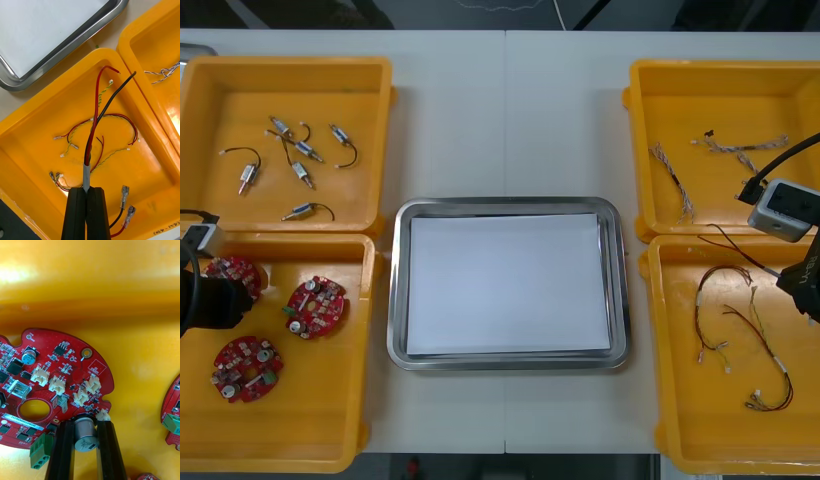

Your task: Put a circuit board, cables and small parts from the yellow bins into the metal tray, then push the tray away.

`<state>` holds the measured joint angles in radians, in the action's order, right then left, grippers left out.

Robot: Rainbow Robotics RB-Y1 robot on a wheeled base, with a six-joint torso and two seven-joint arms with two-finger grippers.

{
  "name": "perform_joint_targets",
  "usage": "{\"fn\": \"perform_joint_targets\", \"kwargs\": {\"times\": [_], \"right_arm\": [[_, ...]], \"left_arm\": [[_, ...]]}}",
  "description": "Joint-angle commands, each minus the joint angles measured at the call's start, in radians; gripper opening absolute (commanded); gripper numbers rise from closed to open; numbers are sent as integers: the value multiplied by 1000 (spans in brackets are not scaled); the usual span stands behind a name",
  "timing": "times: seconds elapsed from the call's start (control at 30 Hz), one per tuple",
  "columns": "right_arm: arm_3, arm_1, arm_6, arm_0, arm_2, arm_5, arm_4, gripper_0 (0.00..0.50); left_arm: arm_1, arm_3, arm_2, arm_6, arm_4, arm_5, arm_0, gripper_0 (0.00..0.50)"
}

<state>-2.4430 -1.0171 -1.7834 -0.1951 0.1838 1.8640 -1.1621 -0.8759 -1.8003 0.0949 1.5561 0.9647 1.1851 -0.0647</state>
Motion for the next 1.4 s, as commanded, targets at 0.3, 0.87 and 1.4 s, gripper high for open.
{"fn": "perform_joint_targets", "kwargs": {"times": [0.3,0.87,1.4], "right_arm": [[-25,-40,-33,-23,2,12,12,0],[-25,-40,-33,-23,2,15,12,0],[-25,-40,-31,-23,2,17,15,0]], "left_arm": [[-46,-85,106,150,8,192,14,0],[-46,-356,269,116,31,524,28,0],[-51,-496,94,32,45,660,223,1]]}}
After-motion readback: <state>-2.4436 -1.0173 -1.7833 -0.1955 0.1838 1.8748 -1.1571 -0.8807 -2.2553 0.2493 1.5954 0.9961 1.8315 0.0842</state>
